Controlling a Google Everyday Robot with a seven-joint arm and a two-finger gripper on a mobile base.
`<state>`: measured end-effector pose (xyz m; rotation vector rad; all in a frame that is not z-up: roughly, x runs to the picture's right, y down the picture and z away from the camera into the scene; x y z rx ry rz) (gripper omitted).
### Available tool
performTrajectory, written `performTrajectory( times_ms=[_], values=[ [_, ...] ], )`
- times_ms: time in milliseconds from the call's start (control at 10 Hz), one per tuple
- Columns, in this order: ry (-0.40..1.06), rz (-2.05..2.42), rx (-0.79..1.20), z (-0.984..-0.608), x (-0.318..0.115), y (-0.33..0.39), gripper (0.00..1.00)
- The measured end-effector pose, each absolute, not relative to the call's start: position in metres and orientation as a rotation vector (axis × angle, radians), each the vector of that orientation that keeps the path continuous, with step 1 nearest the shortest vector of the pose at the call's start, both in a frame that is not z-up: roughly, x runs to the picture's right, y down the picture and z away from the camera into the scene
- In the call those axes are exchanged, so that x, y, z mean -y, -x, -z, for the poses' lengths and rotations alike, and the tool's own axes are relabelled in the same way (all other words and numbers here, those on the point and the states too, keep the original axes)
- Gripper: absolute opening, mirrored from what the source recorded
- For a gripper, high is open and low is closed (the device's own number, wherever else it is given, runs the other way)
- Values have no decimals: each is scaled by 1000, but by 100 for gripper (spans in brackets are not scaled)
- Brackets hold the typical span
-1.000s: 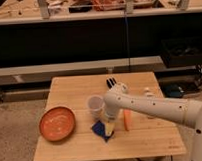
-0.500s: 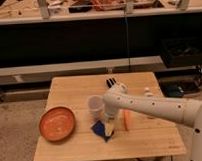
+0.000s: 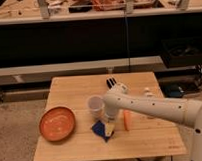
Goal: Place the white sponge in the ceramic bowl
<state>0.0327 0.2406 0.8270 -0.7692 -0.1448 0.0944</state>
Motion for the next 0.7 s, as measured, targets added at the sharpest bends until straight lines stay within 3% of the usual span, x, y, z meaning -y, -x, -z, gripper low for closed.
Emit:
performTrajectory(
  times_ms=[700],
  values=[
    [724,-109,181,-802,-261,0,80]
  ],
)
